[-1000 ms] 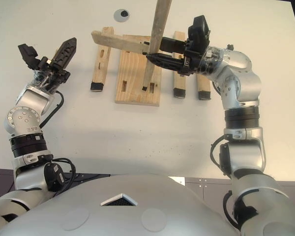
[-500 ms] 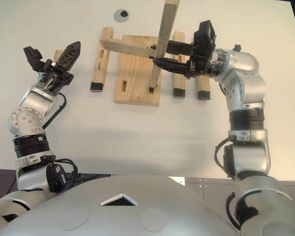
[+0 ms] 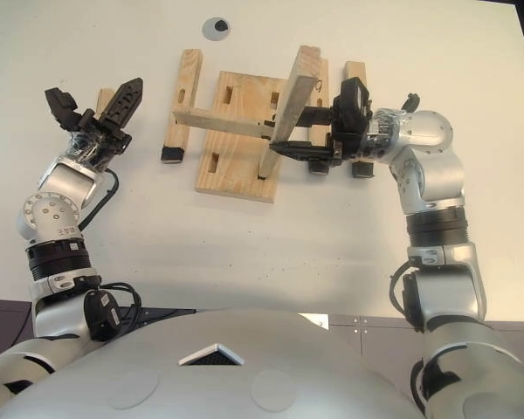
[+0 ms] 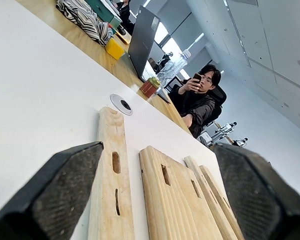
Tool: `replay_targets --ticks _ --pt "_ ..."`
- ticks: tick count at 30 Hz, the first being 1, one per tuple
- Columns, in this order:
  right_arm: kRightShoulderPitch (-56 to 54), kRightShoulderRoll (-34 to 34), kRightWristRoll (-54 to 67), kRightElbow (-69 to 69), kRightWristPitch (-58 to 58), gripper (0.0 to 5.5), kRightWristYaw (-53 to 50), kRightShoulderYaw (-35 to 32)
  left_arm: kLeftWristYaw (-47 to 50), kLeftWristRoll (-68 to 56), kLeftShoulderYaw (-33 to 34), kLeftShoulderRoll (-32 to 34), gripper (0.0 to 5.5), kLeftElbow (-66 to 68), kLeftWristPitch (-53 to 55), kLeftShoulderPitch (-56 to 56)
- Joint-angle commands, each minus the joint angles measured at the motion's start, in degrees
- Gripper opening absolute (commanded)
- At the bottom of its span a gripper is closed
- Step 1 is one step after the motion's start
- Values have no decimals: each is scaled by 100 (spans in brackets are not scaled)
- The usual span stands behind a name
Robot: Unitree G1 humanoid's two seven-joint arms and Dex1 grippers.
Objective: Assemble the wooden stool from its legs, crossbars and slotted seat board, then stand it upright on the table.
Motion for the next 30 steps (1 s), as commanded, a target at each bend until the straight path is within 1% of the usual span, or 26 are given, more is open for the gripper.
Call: replay_targets --ticks 1,3,5,8,12,15,19,21,23,25,26,27,28,29,30 --pt "101 -441 -1210 349 -160 203 -282 580 114 102 50 -3 404 58 10 3" --pt "146 -595 -1418 462 -237 203 -240 759 165 126 65 -37 404 55 -16 29" --pt "190 -718 -1341 540 -109 203 -134 834 189 151 64 -80 404 45 -26 65" --pt "120 -886 -915 420 317 203 141 723 198 171 80 -97 404 48 -40 103" --pt "77 -1184 -551 -119 504 203 422 646 227 200 98 -129 404 39 -64 108" --pt "22 -1174 -484 -418 563 203 357 617 230 221 82 -135 404 52 -69 84" --pt "-132 -1068 -487 -748 723 203 30 581 202 273 78 -100 404 150 -87 9" --pt "-150 -1128 -560 -777 728 252 -14 586 204 291 79 -106 404 155 -91 -4" --pt "-138 -1360 -815 -736 653 291 53 629 205 296 88 -110 404 135 -95 8" --pt "-179 -1611 -1275 -409 288 329 91 705 181 306 101 -113 404 123 -102 23" --pt "-263 -1626 -1474 -125 85 346 -62 658 173 313 99 -121 404 112 -110 35" --pt "-337 -1574 -1635 110 -118 346 -283 584 167 323 93 -130 404 106 -120 42" --pt "-411 -1358 -1706 287 -133 346 -777 411 163 344 76 -142 404 115 -142 43" --pt "-452 -1124 -1680 334 25 346 -1227 230 162 367 62 -152 404 127 -164 41" --pt "-447 -866 -1482 173 589 346 -1675 19 170 400 35 -155 404 126 -174 39"
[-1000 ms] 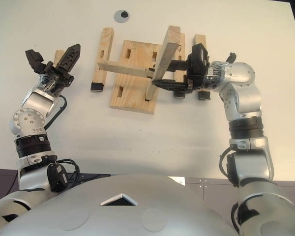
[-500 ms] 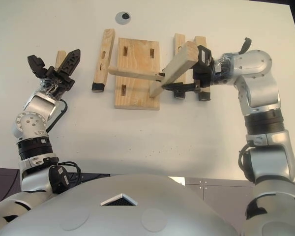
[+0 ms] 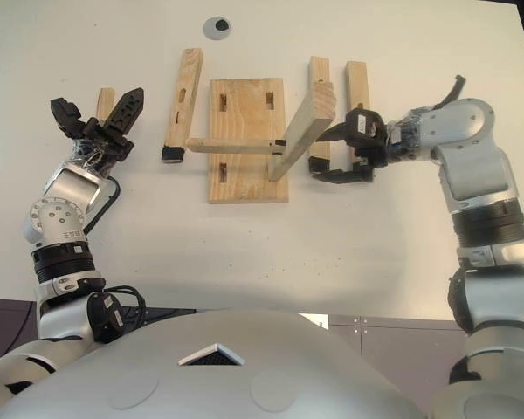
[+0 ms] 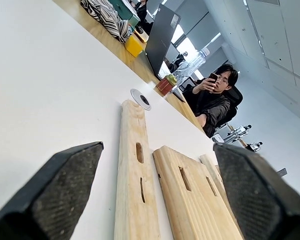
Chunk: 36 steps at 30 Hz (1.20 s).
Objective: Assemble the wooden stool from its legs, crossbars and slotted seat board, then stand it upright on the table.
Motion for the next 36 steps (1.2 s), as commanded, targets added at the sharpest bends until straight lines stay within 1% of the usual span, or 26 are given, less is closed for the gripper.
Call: replay_targets --ticks 1,3,4,6,8,10,12,17,19,22,23,25,28,31,33,36 --pt "-205 864 375 -291 1322 346 -1527 -706 35 143 -70 -23 404 -14 -70 -35" --pt "-115 1296 591 -759 2524 346 -2344 -975 77 145 -59 -28 404 -79 -74 -18" --pt "-30 1486 563 -958 2946 346 -2789 -1065 99 140 -42 -35 404 -91 -80 -23" --pt "196 1806 362 -1324 3563 346 -3637 -1149 117 150 -24 -46 404 -97 -88 -30" --pt "456 2014 230 -1633 3933 346 -4157 -1079 190 123 21 -77 404 -187 -80 -48" --pt "662 2170 195 -1817 4200 346 -4420 -999 266 65 83 -97 404 -248 -72 -115" --pt "822 2248 134 -1863 4225 346 -4551 -841 317 54 101 -108 404 -260 -81 -176" --pt "946 2465 -82 -1476 4310 346 -4946 -629 422 28 153 -139 404 -329 -84 -229" --pt "959 2512 -166 -1453 4384 322 -5077 -544 444 22 150 -140 404 -339 -84 -226" --pt "981 2494 -317 -1476 4403 271 -5244 -465 535 63 149 -147 404 -438 -144 -251" --pt "973 2482 -345 -1483 4420 239 -5303 -481 560 71 136 -139 404 -609 -186 -272" --pt "929 2533 -312 -1497 4420 214 -5462 -640 612 228 -22 -60 404 -1079 -336 -340" --pt "691 2883 -38 -1572 4176 207 -5792 -1209 570 532 -315 109 404 -1594 -529 -527" --pt "203 3214 378 -1575 3655 206 -5845 -1816 302 438 -411 259 404 -1794 -524 -761" --pt "-216 3248 814 -1430 3018 206 -5362 -2114 -160 28 -437 374 404 -1854 -315 -964" --pt "-809 2975 1415 -1034 2026 206 -3974 -2234 -693 -695 -404 459 404 -1757 136 -1279"
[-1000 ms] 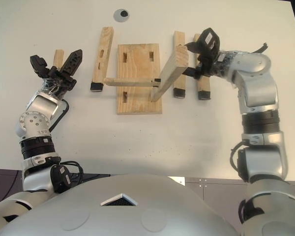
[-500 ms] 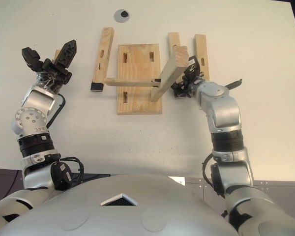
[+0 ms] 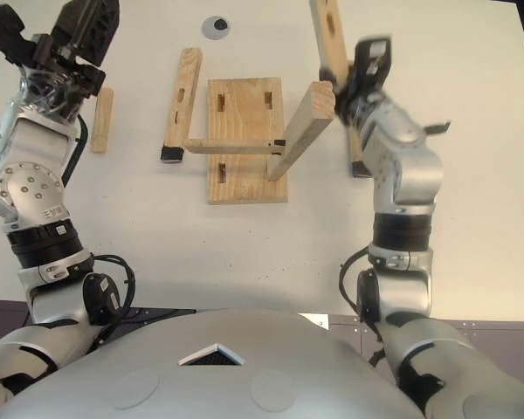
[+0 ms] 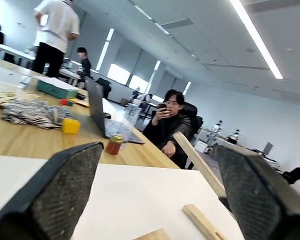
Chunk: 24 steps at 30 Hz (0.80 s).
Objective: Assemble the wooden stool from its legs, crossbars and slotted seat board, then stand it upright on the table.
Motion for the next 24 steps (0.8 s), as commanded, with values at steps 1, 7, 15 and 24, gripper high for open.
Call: replay_targets --ticks 1,7,15,24 --pt "-758 -250 824 418 -971 206 1838 -133 -528 -775 -2 134 404 74 574 -494" --pt "-1259 -869 1733 500 -409 206 4239 380 -755 -1442 -435 -100 404 -82 1141 -1013" --pt "-1237 -992 2169 237 368 206 4718 607 -861 -2017 -387 -225 404 -383 1230 -1125" --pt "-1508 -997 3049 277 1303 205 4444 248 -1102 -1975 -506 -209 265 -600 863 -1087"
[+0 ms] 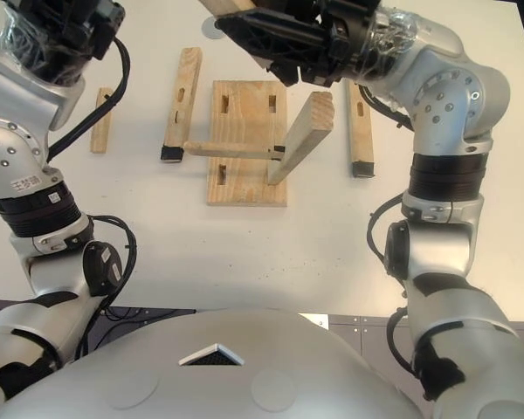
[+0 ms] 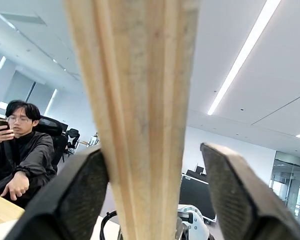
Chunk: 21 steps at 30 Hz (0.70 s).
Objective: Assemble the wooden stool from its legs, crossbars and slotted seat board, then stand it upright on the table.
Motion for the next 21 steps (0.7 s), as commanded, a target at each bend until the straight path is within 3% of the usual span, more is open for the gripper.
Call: replay_targets --ticks 1,4,7,8,15,21 --pt "-164 -60 68 -46 96 205 -194 -77 -199 294 -166 24 247 -84 -224 -28" --pt "-120 -91 69 -94 121 205 -170 -20 -252 404 -192 31 202 -15 -350 -25" --pt "-91 -124 -51 -79 106 205 -218 59 -318 416 -151 42 201 45 -419 -20" --pt "-97 -128 -126 -22 97 242 -261 97 -342 471 -142 48 201 83 -474 -6" --pt "-22 -457 -879 528 -557 369 -67 257 -942 1418 -151 413 201 565 -1059 467" --pt "-90 -699 -1433 1572 -1403 373 -254 -74 -1788 2234 -241 813 201 1099 -1645 1348"
